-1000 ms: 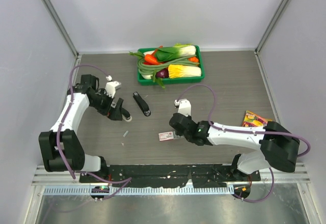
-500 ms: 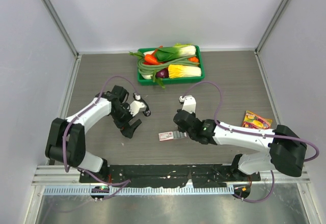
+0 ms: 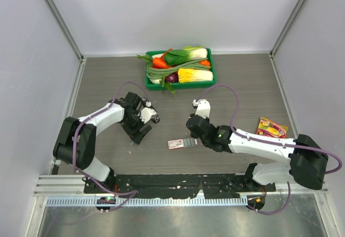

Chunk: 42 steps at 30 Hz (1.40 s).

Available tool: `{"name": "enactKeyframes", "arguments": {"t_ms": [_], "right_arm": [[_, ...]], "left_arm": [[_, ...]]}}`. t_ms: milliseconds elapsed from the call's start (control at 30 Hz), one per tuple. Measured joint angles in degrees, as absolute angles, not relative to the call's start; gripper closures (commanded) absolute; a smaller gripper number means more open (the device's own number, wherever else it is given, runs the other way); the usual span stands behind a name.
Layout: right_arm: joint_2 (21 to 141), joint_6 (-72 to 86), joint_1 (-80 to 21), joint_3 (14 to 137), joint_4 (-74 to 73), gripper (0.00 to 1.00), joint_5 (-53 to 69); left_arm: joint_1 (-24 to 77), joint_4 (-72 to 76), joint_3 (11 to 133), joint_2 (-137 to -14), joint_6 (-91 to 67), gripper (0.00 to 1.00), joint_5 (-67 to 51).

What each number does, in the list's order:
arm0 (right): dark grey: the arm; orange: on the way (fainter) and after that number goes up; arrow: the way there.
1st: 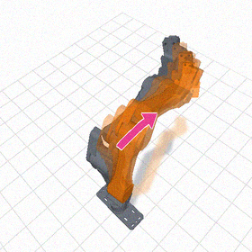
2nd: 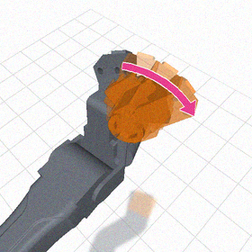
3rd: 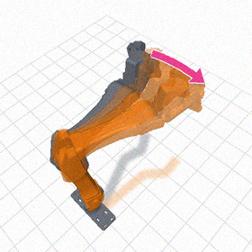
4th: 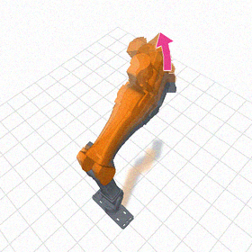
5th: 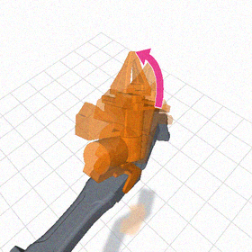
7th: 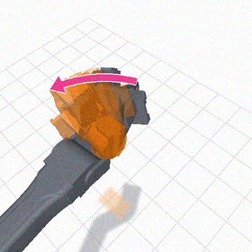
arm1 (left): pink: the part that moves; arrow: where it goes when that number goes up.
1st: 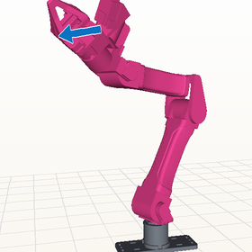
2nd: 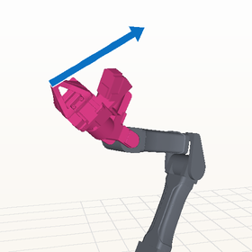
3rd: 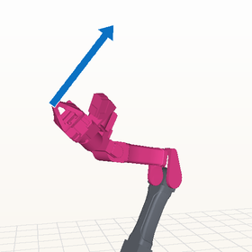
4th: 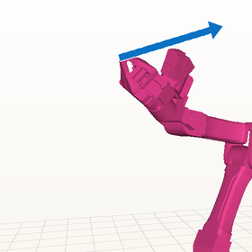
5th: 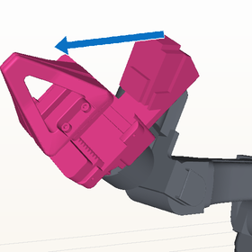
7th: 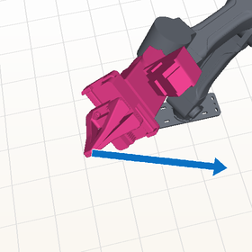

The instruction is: Unload the staples from the stapler

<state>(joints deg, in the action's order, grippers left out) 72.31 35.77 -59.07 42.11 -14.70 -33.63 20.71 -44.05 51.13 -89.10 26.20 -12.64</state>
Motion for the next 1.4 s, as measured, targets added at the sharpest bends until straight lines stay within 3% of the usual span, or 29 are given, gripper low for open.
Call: {"name": "enactKeyframes", "arguments": {"t_ms": [133,300,600,733,867,1200,1300,1333,1400], "right_arm": [[72.2,35.7,-58.8,42.1,-14.9,0.75,-33.8],[72.1,35.7,-58.6,42.1,-15.1,0.76,-33.8],[70.6,35.7,-58.6,41.2,-15.3,0.76,-34.1],[70.6,35.7,-58.6,41.2,-15.3,0.76,-34.2],[70.3,35.7,-58.6,41.1,-15.3,0.76,-34.3],[69.4,35.7,-58.6,40.7,-15.4,0.76,-34.5],[69.0,35.7,-58.6,40.7,-15.4,0.76,-34.4],[68.9,35.7,-58.6,40.7,-15.4,0.76,-34.4],[68.7,35.7,-58.6,40.7,-15.3,0.76,-34.4]], "left_arm": [[22.7,-43.2,50.5,-89.3,25.8,0.43,-11.9],[25.3,-41.8,49.7,-89.1,25.7,0.48,-8.4],[27.2,-39.5,48.1,-88.2,25.4,0.67,-4.6],[27.9,-39.6,47.7,-87.8,24.8,0.87,-4.3],[28.3,-39.6,47.6,-87.6,24.1,0.96,-4.0],[28.4,-41.4,48.5,-87.3,22.2,0.93,-5.3],[28.4,-43.9,50.5,-86.1,21.3,0.81,-6.3],[28.4,-44.8,51.6,-85.3,21.2,0.69,-6.5],[28.4,-46.2,53.9,-83.5,21.1,0.55,-6.7]]}}
